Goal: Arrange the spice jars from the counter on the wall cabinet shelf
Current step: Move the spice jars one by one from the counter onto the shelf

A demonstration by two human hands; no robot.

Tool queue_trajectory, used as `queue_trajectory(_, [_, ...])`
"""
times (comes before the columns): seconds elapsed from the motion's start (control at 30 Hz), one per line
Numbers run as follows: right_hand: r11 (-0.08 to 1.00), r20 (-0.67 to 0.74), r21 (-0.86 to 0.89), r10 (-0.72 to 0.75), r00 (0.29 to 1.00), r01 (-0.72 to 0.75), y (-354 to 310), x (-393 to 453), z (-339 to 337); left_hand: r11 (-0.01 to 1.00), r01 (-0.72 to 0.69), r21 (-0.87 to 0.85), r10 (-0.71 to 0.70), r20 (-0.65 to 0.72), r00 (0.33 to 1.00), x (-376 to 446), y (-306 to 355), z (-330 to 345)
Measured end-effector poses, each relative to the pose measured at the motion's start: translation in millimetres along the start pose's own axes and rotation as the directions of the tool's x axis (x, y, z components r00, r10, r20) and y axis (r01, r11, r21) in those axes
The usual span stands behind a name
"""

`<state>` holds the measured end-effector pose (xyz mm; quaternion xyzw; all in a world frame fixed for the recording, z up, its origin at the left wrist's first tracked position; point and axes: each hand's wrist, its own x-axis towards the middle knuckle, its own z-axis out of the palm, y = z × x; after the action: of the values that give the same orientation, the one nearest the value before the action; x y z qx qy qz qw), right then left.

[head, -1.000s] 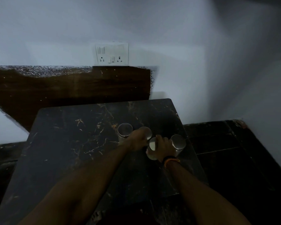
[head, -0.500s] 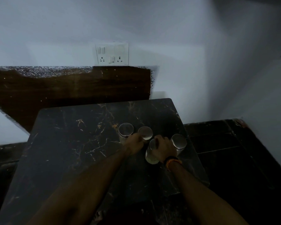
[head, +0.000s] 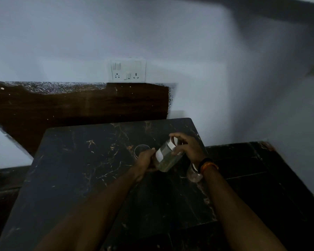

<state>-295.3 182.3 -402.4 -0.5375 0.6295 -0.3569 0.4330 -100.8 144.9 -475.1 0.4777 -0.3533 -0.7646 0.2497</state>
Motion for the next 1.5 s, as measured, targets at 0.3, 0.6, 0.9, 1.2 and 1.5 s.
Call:
queue_trajectory(0.3, [0.919,-0.137,0.376,-0.074,0.988,0.121,-21,19,3,0.866,0.165,-0.473,0.002,0.332,0.943,-13,25,7])
queue_trajectory(0.6, [0.830,-0.217,0.541,-0.017,0.976,0.135,-44,41,11,0.837,-0.060,-0.543,0.244,0.274,0.930,-16,45,9])
queue_trajectory(0.9, [0.801,-0.210,0.575,-0.054,0.976,0.168,-85,56,3,0.823,-0.223,-0.523,0.403,0.259,0.878,-26,83,12])
queue_trajectory(1.2, [0.768,-0.214,0.578,-0.184,0.959,0.277,-146,64,-16,0.775,-0.294,-0.559,0.484,0.227,0.845,-39,144,23])
queue_trajectory(1.5, [0.774,-0.226,0.454,-0.379,0.897,0.441,-235,74,-56,0.714,-0.420,-0.561,0.627,0.245,0.739,-58,232,45])
